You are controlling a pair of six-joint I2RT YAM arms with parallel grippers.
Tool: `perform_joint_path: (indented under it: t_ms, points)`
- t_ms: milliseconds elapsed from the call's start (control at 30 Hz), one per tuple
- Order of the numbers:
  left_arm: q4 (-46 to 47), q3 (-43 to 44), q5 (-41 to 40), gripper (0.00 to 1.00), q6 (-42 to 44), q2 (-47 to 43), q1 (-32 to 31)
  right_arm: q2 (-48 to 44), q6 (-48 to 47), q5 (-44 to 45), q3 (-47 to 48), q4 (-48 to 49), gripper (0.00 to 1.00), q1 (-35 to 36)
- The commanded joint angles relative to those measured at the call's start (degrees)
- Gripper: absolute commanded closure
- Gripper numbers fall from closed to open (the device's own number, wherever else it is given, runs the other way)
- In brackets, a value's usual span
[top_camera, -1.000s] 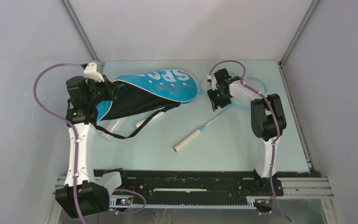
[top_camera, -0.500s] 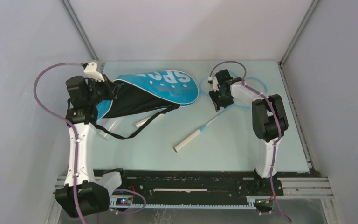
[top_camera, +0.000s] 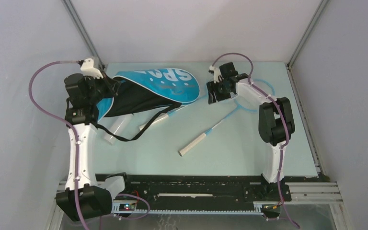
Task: Pack up the badminton gear
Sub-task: Adjust the racket at the center of the board.
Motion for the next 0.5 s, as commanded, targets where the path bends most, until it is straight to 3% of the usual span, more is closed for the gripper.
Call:
perform_joint_path:
  t_ms: [0,467]
  points:
    - [5.39,7.38,-1.73,1.00,-7.22,0.22,0.17,3.14,6.51,-2.86,9.22,4.99,0.35,2.06]
    - [6.57,10.43,-8.50,1.00,-11.67,-1.43,0.20,20.02,7.87,0.19,30.34,-0.30,0.38,7.08]
